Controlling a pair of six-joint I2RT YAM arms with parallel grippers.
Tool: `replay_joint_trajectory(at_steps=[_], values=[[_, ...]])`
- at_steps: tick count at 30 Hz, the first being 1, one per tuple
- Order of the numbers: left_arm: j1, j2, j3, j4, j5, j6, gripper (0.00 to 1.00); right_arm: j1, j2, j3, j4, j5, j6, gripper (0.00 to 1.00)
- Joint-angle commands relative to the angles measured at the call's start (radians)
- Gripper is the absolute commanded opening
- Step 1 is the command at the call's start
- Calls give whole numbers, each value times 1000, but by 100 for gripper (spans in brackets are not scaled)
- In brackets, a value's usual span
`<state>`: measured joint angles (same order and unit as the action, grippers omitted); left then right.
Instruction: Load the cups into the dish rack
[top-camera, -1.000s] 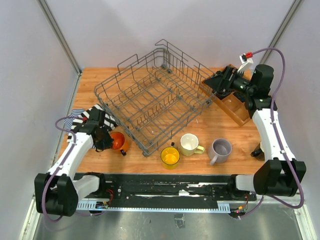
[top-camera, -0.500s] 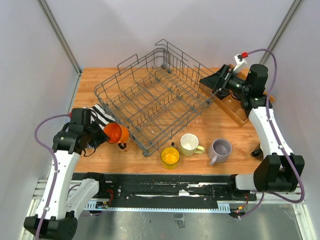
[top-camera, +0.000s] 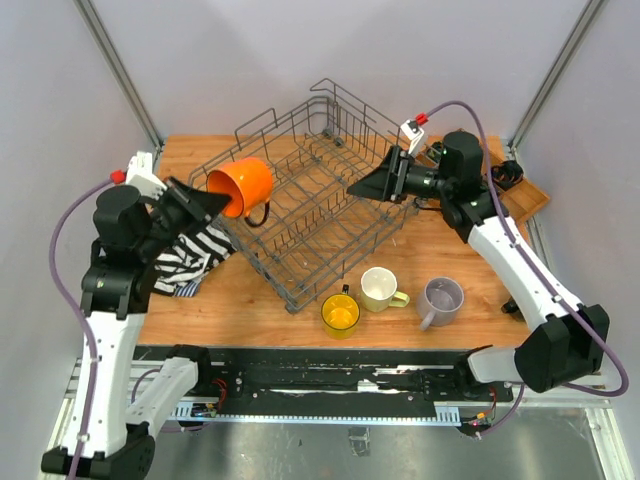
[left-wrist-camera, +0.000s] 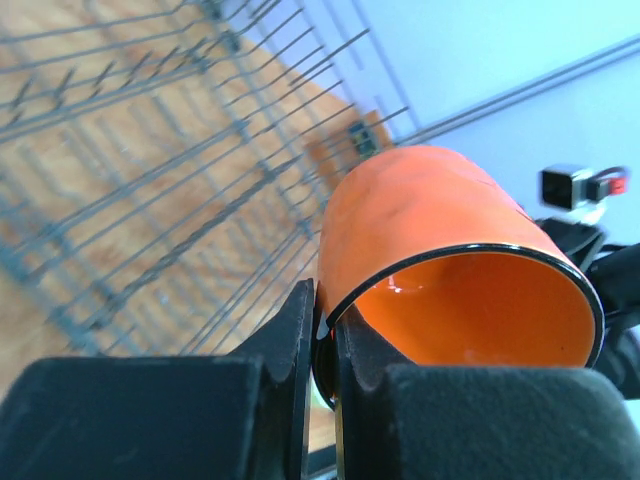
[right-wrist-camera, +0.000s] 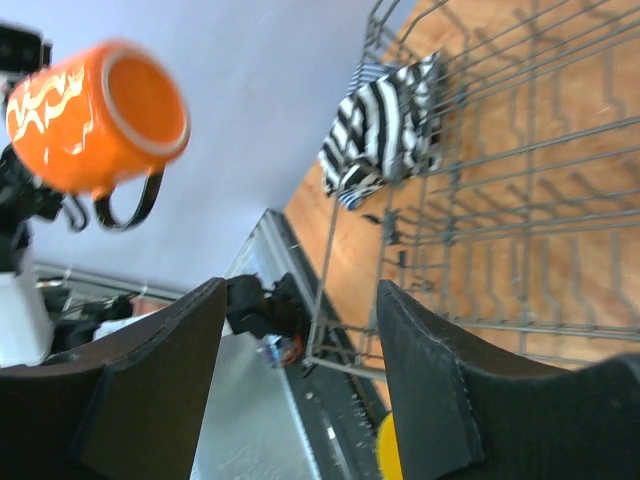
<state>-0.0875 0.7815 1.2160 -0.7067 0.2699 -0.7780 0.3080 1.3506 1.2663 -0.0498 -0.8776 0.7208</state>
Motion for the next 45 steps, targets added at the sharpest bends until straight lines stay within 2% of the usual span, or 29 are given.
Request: replay_joint_trajectory(at_steps=[1, 6, 14, 19, 29, 36, 45], values=[[-9, 47, -85, 535, 108, -83, 0, 63, -56, -78, 246, -38, 249, 61], [-51, 42, -225, 896, 16, -97, 1, 77, -62, -154, 531, -37, 505, 59], [-284, 167, -286, 1169, -140, -117, 1, 153, 10, -115, 560, 12, 491, 62], [-329, 233, -309, 1332, -142, -115, 0, 189, 60, -102, 666, 39, 546, 62], [-333, 291, -368, 1506, -161, -183, 1, 216, 118, -88, 825, 90, 608, 58], [-333, 323, -391, 1574, -156, -207, 1, 241, 188, -75, 956, 111, 669, 43], [-331, 370, -411, 1638, -174, -214, 0, 265, 251, -51, 1063, 124, 727, 43]])
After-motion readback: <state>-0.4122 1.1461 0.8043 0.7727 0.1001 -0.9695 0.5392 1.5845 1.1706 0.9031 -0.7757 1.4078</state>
